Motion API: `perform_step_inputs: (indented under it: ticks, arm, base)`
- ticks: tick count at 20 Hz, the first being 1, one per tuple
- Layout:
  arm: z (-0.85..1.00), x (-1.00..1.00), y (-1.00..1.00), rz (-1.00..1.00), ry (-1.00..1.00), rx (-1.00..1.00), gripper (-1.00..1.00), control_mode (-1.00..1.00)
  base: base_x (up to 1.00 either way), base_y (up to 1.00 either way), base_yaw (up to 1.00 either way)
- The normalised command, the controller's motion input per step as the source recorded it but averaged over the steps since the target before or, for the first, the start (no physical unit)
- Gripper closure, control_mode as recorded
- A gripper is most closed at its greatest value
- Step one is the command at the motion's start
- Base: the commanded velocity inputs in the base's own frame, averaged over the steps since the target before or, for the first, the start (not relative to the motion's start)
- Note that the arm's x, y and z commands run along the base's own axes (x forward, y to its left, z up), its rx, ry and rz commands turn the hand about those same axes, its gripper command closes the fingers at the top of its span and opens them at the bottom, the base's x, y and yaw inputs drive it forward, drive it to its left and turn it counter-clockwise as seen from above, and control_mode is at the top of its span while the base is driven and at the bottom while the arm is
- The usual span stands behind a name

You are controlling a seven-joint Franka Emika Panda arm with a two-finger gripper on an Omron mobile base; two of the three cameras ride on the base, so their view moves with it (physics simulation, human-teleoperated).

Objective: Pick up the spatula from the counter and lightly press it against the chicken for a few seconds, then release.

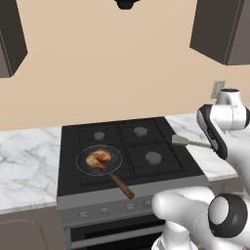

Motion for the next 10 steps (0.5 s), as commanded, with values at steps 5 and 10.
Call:
perform_step_inputs:
  ticks: [5, 10]
  arm:
    - [0.13, 0.05, 0.41, -0.04, 0.03, 0.0, 1.0, -1.0]
    - [0.01, 0.0, 0.49, -0.04, 0.0, -0.01, 1.0, -1.0]
  base:
    - [0.0, 0.0, 0.0]
    - [0.0, 0.0, 0.0]
